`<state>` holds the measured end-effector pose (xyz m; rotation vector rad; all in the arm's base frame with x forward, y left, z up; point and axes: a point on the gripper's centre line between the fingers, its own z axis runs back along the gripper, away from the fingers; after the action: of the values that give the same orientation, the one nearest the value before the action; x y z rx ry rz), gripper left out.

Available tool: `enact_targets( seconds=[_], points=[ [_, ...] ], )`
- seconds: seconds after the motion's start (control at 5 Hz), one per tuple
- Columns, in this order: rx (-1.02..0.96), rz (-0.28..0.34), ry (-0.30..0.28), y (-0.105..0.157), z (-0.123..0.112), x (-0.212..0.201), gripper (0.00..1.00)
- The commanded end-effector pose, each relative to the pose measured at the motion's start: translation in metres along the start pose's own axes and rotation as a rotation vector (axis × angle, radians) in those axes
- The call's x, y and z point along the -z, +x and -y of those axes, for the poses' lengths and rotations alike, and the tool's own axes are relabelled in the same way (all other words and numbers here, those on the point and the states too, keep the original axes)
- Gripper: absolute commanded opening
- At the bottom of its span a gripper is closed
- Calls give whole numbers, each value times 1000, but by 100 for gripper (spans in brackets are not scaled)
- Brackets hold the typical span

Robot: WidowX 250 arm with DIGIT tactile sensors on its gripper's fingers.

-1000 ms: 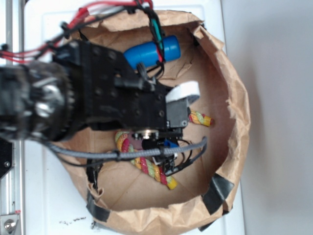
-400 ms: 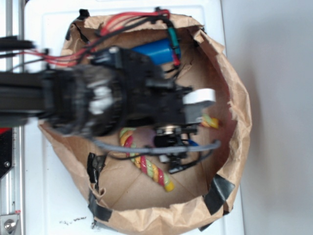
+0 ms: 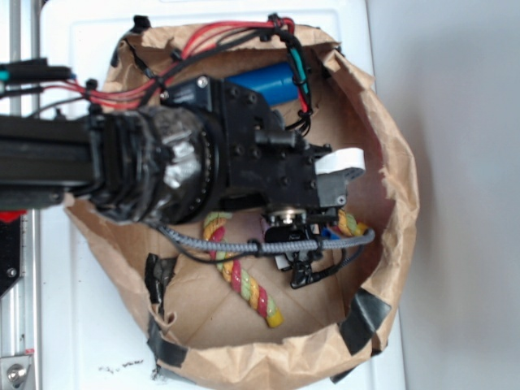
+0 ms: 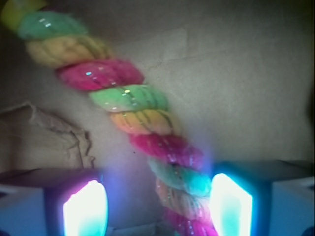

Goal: Grab the multicolored rope.

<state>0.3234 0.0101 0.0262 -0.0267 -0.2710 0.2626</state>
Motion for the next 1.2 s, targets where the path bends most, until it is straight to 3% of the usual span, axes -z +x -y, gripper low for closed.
enact_targets(
  seconds=[0.0, 0.6, 0.8, 1.0],
  points=[
    [0, 35, -2, 1, 0, -11, 0],
    [-12, 57, 13, -2, -5, -23, 0],
    [-33, 77, -13, -3, -3, -43, 0],
    [-116, 71, -89, 4, -6, -81, 0]
  ],
)
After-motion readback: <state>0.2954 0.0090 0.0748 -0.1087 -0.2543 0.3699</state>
